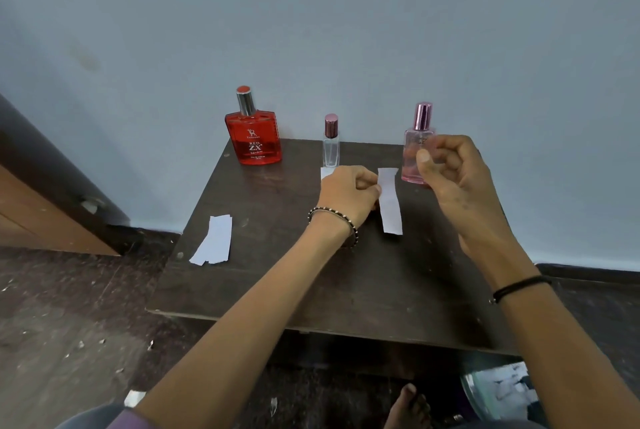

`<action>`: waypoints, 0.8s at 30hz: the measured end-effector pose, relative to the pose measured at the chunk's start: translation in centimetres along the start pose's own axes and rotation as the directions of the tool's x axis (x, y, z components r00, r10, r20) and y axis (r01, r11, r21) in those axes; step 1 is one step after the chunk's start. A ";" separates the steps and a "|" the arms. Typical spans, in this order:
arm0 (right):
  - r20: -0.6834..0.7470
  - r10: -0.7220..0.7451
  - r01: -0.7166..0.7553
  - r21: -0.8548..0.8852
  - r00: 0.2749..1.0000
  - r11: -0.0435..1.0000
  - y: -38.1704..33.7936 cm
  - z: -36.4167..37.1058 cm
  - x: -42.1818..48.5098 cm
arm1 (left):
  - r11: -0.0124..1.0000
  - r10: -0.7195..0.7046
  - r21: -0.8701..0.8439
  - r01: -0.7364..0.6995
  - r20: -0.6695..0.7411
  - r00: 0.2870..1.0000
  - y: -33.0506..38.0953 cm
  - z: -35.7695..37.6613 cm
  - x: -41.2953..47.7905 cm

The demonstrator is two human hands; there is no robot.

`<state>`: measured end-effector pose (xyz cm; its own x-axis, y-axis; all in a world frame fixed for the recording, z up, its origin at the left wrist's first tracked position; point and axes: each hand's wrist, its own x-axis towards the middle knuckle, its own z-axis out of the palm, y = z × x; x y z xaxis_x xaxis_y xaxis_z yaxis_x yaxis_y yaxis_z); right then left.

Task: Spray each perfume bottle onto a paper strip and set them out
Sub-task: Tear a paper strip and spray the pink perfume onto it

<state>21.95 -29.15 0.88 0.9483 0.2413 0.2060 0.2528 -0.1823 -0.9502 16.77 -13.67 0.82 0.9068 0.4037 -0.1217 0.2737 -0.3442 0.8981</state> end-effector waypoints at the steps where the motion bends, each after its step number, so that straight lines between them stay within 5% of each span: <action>1: 0.010 -0.006 0.006 -0.011 1.000 1.000 0.1 -0.1 0.4 | 1.000 -0.005 0.005 0.005 -0.010 1.000 0.1 0.3 0.2; 13: 0.116 -0.037 0.055 -0.158 0.993 0.986 1.0 0.3 4.1 | 0.892 0.150 0.430 -0.139 0.009 0.989 1.6 1.6 1.6; 24: 0.210 -0.015 0.050 -0.162 0.978 0.985 1.3 1.1 4.9 | 0.852 0.170 0.510 -0.121 -0.051 0.984 1.2 1.9 2.4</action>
<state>26.69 -27.11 0.41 0.8830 0.4388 0.1665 0.3276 -0.3223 -0.8881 19.84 -14.68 0.77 0.9226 0.3820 0.0545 0.2873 -0.7743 0.5639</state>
